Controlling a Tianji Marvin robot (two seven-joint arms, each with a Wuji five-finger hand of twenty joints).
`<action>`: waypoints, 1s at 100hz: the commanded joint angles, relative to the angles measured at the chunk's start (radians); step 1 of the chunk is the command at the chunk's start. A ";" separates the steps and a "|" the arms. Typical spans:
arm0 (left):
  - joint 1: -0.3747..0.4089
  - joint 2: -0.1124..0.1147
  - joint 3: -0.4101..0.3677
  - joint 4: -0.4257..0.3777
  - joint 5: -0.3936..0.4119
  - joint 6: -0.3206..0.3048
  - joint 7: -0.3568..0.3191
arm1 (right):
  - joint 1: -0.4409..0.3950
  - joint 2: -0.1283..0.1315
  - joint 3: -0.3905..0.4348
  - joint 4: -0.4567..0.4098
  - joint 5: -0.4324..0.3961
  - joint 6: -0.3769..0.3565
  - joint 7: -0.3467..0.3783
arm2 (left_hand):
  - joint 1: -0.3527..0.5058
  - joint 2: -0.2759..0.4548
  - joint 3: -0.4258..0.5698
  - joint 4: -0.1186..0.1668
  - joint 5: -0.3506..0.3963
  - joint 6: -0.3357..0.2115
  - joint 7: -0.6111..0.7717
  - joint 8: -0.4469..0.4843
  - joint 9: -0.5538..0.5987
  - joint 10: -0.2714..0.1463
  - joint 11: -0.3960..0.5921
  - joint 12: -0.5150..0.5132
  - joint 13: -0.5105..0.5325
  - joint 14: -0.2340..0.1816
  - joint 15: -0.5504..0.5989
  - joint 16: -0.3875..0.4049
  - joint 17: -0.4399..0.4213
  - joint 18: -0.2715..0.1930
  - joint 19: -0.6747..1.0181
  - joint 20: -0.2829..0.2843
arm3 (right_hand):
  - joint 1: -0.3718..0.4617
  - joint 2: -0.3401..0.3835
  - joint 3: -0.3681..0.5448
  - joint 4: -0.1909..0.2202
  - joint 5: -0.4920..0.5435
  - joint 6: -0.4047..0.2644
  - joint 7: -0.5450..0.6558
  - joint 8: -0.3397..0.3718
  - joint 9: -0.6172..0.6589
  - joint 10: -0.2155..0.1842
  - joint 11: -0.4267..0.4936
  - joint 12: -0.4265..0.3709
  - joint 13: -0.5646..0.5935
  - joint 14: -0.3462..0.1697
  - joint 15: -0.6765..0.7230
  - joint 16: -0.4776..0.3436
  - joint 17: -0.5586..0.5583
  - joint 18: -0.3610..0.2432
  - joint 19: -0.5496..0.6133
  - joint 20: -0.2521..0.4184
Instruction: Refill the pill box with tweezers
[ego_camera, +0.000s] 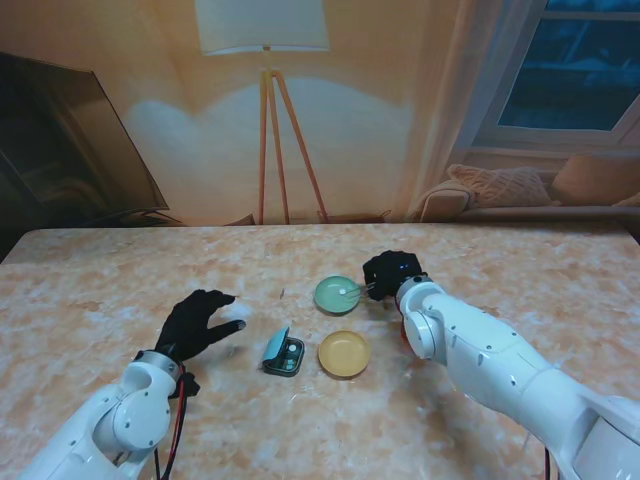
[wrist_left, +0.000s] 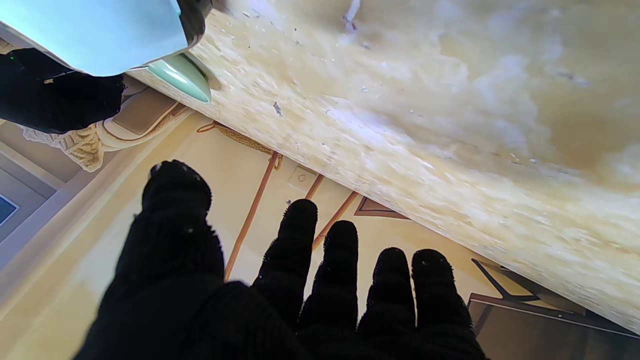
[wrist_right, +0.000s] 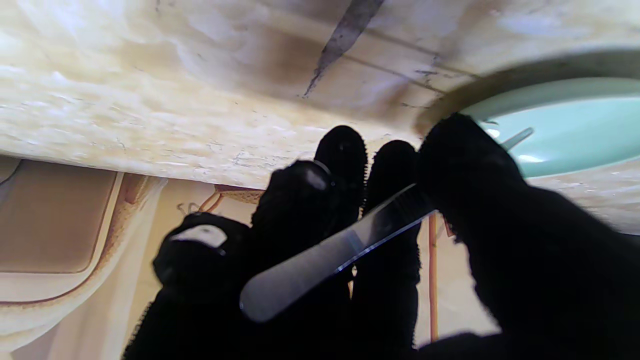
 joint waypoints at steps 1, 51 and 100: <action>-0.005 0.001 -0.002 0.000 0.003 0.002 -0.014 | 0.007 -0.020 -0.007 0.009 0.007 0.000 0.011 | 0.010 0.035 -0.019 0.023 0.017 -0.009 0.011 -0.011 0.006 -0.019 -0.011 0.006 -0.009 -0.031 0.011 -0.009 -0.007 -0.041 -0.002 0.005 | 0.007 0.019 0.012 0.019 -0.003 -0.045 0.022 0.012 -0.010 0.098 -0.007 0.024 -0.019 -0.108 0.006 0.007 0.006 -0.092 0.006 0.009; -0.020 0.001 0.003 0.017 -0.004 0.000 -0.018 | 0.079 -0.077 -0.094 0.137 0.058 -0.023 0.002 | 0.010 0.038 -0.019 0.023 0.020 -0.010 0.013 -0.011 0.009 -0.022 -0.009 0.007 -0.007 -0.031 0.011 -0.009 -0.007 -0.041 -0.001 0.006 | -0.001 0.018 0.009 0.019 -0.018 -0.041 0.016 0.014 -0.024 0.100 -0.014 0.027 -0.031 -0.104 0.000 0.006 -0.005 -0.088 -0.004 0.009; -0.022 0.000 0.005 0.019 -0.008 0.002 -0.015 | 0.110 -0.110 -0.141 0.206 0.085 -0.037 0.010 | 0.010 0.038 -0.019 0.023 0.021 -0.010 0.014 -0.010 0.011 -0.021 -0.007 0.008 -0.004 -0.031 0.013 -0.008 -0.006 -0.042 0.003 0.008 | -0.001 0.017 0.012 0.018 -0.019 -0.040 0.013 0.016 -0.022 0.096 -0.016 0.029 -0.034 -0.102 0.000 0.006 -0.008 -0.087 -0.006 0.010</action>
